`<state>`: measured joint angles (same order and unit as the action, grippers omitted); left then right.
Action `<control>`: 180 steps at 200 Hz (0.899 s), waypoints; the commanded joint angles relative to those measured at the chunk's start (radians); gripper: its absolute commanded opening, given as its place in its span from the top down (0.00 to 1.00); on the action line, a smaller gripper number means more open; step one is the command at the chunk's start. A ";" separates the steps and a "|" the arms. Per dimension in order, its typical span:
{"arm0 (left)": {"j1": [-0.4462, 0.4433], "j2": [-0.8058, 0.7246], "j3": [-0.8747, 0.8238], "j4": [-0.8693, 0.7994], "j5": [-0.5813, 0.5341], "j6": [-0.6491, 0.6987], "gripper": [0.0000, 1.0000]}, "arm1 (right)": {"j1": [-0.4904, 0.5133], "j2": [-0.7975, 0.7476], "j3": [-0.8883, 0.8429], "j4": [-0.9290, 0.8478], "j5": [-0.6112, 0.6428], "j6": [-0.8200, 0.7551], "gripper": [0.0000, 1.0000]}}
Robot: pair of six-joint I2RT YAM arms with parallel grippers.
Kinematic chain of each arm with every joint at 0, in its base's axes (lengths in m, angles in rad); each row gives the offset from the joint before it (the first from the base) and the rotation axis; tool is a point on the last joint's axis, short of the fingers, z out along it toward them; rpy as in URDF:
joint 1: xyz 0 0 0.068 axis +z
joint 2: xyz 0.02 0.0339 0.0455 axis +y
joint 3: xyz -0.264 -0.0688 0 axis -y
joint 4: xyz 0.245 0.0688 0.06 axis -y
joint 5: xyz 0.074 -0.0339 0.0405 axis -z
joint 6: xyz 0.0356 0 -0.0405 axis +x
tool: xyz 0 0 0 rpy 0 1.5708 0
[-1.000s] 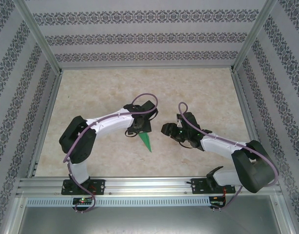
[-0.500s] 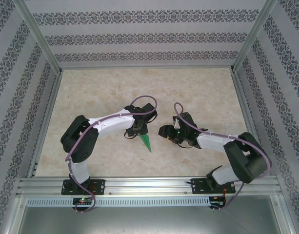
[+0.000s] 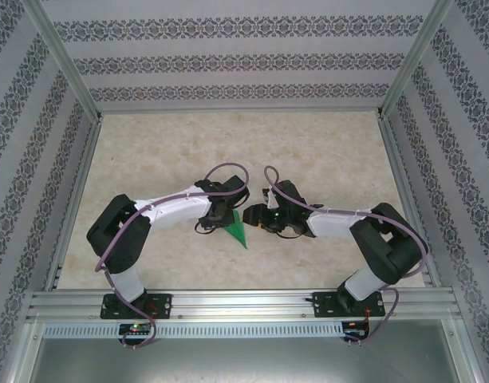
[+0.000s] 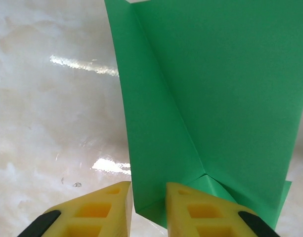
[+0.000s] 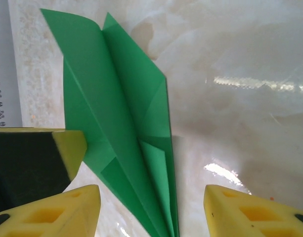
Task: Fold a paper plane with a square sheet of paper (pick it up from the middle)
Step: Turn over a paper plane at the center of the table.
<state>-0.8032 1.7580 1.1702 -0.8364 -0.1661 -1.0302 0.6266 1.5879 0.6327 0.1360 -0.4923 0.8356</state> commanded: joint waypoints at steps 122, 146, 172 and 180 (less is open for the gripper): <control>0.016 -0.041 -0.055 0.104 0.013 0.008 0.76 | 0.035 0.190 0.134 0.105 -0.139 -0.015 0.57; 0.016 -0.043 -0.057 0.105 0.012 0.010 0.76 | 0.044 0.190 0.145 0.059 -0.123 -0.043 0.56; 0.016 -0.046 -0.055 0.105 0.016 0.014 0.76 | 0.050 0.190 0.143 0.054 -0.124 -0.062 0.55; 0.016 -0.049 -0.055 0.107 0.014 0.017 0.76 | 0.050 0.193 0.145 0.054 -0.124 -0.065 0.54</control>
<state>-0.7986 1.7443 1.1217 -0.7567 -0.1547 -1.0294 0.6662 1.7702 0.7551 0.1867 -0.6048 0.8116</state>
